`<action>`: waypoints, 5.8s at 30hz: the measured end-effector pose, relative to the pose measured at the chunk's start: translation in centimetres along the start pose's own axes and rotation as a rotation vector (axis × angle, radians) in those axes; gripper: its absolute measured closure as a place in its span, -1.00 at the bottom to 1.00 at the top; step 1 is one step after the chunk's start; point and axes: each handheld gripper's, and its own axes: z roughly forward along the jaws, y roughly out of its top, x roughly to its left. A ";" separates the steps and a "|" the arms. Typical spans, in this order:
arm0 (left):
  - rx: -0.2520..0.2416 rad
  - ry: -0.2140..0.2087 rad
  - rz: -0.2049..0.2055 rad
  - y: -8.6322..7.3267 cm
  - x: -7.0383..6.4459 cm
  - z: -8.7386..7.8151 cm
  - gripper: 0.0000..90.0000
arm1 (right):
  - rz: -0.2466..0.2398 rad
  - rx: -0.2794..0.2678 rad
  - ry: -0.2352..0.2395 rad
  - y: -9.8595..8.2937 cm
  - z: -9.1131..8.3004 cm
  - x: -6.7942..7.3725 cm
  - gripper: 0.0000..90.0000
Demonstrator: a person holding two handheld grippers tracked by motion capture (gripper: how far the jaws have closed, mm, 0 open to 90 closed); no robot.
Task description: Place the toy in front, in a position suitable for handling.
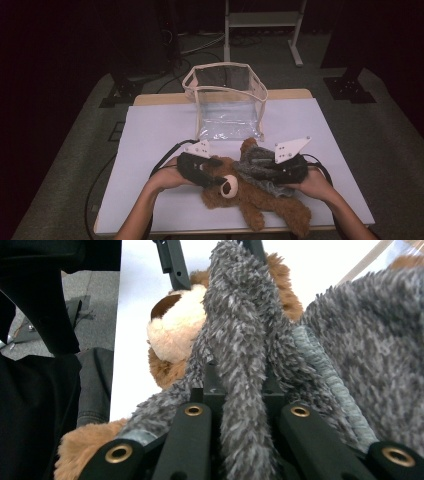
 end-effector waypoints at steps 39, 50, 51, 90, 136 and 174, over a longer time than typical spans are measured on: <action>-0.006 -0.014 -0.014 0.9 0.9 -0.1 -0.15 | 0.116 -0.064 -0.037 -4.2 -4.6 -0.6 0.78; 0.002 -0.012 -0.012 0.3 0.7 -0.3 -0.16 | 0.180 -0.037 -0.063 -8.0 -6.7 0.7 0.77; 0.002 -0.012 -0.012 0.3 0.7 -0.3 -0.16 | 0.181 -0.043 -0.062 -8.1 -6.6 0.7 0.77; -0.038 0.033 -0.069 -3.0 0.8 -4.2 -0.35 | 0.087 -0.004 0.060 -0.4 0.8 -2.9 0.79; 0.012 0.082 0.073 2.3 2.8 -2.9 0.32 | 0.104 -0.081 -0.022 -1.9 -1.5 -2.0 0.80; 0.041 0.043 0.081 -1.6 -1.4 -2.9 0.14 | -0.005 0.033 0.008 0.4 0.2 0.5 0.80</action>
